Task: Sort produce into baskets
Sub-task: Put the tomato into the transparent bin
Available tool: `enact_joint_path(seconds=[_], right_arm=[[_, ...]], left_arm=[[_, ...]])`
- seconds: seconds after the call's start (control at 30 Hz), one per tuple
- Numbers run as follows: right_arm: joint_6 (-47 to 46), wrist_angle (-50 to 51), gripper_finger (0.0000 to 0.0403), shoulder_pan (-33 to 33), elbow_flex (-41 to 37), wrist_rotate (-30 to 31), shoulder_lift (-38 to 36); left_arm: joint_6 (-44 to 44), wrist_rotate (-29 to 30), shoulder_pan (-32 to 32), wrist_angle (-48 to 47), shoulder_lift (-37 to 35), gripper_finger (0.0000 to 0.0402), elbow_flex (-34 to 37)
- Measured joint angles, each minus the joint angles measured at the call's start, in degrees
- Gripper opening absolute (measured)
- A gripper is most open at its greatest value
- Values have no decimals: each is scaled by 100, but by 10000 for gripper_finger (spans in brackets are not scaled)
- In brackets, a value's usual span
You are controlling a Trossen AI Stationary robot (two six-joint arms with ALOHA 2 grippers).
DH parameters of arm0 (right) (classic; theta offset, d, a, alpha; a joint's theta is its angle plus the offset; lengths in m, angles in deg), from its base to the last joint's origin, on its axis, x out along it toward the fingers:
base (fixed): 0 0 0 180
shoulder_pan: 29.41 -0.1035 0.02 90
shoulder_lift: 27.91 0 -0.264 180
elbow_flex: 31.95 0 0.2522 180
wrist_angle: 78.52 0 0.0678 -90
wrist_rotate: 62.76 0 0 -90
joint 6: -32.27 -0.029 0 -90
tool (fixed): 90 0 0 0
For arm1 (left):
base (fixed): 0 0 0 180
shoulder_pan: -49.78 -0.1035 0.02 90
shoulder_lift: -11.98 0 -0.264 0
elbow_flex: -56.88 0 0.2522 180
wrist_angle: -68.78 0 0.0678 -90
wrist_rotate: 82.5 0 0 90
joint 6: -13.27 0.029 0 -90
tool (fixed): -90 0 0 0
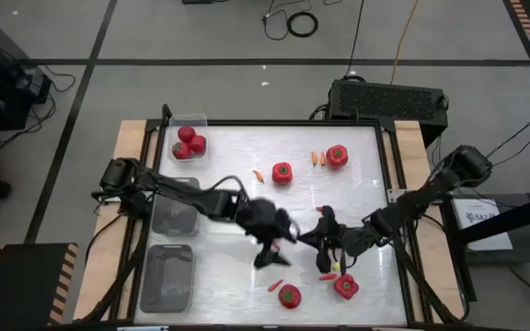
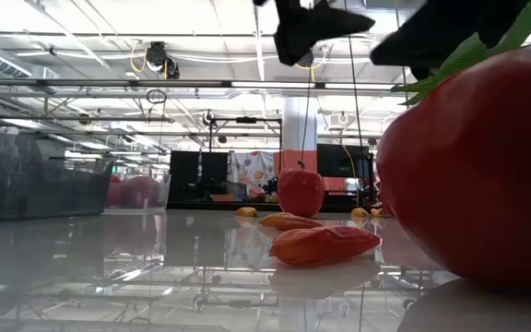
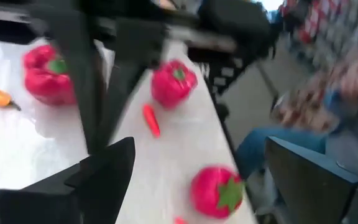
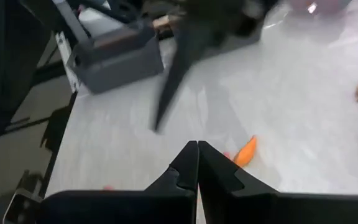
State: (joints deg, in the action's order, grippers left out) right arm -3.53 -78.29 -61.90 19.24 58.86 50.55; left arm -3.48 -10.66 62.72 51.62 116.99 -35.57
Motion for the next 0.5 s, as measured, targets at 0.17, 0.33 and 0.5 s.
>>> enact_joint_path(seconds=[0.17, 0.33, 0.5], right_arm=[[-196, 16, 0, -566, 0, 978, 177], [-667, -71, 0, -897, 7, 1512, -13], [-504, -996, 0, -1153, 1, 1558, 11]], left_arm=[[558, 1193, 717, -455, 224, 361, 8], [217, 1795, 1403, 49, 228, 361, -22], [405, 2995, 1995, 382, 339, 361, -14]])
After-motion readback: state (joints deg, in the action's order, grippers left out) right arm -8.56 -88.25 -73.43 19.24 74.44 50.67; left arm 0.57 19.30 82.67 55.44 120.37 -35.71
